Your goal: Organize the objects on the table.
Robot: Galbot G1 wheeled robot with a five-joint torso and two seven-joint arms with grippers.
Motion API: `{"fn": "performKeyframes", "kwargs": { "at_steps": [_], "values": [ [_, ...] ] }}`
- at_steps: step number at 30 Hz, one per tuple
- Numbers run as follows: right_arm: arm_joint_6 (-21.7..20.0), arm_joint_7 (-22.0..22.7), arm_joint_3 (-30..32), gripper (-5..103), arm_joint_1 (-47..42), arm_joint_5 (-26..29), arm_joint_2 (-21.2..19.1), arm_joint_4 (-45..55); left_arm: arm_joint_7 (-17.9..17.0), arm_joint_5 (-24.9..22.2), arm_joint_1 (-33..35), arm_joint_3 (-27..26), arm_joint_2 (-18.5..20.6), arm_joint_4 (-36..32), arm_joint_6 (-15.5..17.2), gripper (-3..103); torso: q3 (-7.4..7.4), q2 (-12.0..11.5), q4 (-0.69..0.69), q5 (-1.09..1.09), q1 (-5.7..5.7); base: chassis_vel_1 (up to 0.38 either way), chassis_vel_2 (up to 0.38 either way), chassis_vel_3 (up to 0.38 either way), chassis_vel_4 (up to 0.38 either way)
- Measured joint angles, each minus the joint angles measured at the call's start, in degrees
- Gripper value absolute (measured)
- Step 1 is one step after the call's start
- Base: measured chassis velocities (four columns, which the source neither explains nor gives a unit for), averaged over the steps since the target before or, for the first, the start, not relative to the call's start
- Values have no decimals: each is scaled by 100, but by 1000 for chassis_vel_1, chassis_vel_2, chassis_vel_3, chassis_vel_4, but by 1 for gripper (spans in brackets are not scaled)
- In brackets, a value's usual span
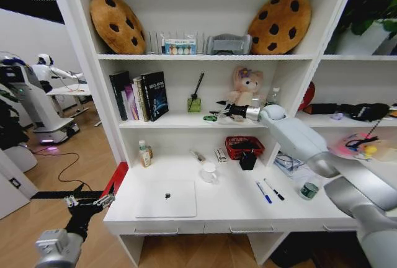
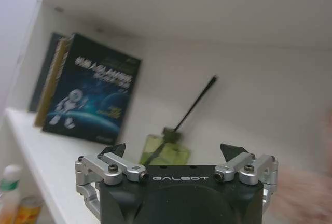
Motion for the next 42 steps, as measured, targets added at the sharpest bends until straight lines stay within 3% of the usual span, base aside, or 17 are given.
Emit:
{"fn": "performKeyframes", "kwargs": {
  "at_steps": [1,3,5,6,7,9,10,11,14,15,17,18,21,22,25,31,42],
  "values": [
    [0,0,0,99,0,0,0,0,0,0,0,0,0,0,0,100,0,0,0,0,0,0,0,0,0],
    [-392,1402,718,100,-966,606,-1033,1575,-1,0,1,0,0,-1,0,100,0,0,-2,-1,0,0,0,0,0],
    [-405,1549,858,100,-1142,683,-1192,1775,0,0,0,0,0,-1,0,100,-1,1,-6,-2,0,0,0,0,0],
    [-397,1995,1630,100,-1992,755,-1701,2514,0,0,0,0,0,-1,0,100,-2,2,-12,-2,-1,0,0,0,0],
    [-397,1995,1630,100,-1992,755,-1701,2514,0,0,0,0,0,-1,0,100,-2,2,-12,-2,-1,0,0,0,0],
    [-236,2506,3549,100,-3884,393,-2020,3525,1,0,0,0,1,-1,0,100,-2,2,-12,-3,-2,0,0,0,0],
    [-201,2523,4098,100,-4435,243,-1981,3757,0,0,0,0,1,-1,0,100,-2,3,-8,-4,-3,0,0,0,0],
    [-201,2523,4098,100,-4435,243,-1981,3757,0,0,0,0,1,-1,0,100,-2,3,-8,-4,-3,0,0,0,0],
    [326,2201,6423,100,-6901,-815,-1070,4373,0,0,0,0,0,-1,0,100,-1,2,2,-6,-2,0,0,0,0],
    [326,2201,6423,100,-6901,-815,-1070,4373,0,0,0,0,0,-1,0,100,-1,2,2,-6,-2,0,0,0,0],
    [763,2034,7338,100,-8513,-1247,12,4621,-1,0,0,0,1,0,0,100,1,0,-2,7,0,0,0,0,0],
    [763,2034,7338,100,-8513,-1247,12,4621,-1,0,0,0,1,0,0,100,1,0,-2,7,0,0,0,0,0],
    [1053,1763,8246,100,-10070,-1613,1560,4910,0,0,0,0,0,1,0,100,-1,1,-8,-7,-1,0,0,0,0],
    [1053,1763,8246,100,-10070,-1613,1560,4910,0,0,0,0,0,1,0,100,-1,1,-8,-7,-1,0,0,0,0],
    [1414,1638,8674,100,-11138,-1753,2771,5050,0,0,0,0,0,0,0,100,-2,2,-8,-6,-2,0,0,0,0],
    [1577,1823,8726,100,-11586,-1816,3278,5152,0,0,0,0,1,0,0,100,-1,1,-3,-5,-1,0,0,0,0],
    [1635,2016,8620,100,-11454,-1894,3444,5037,0,0,0,-1,1,1,0,100,0,0,-3,-5,0,-23,-26,23,26]
  ]
}}
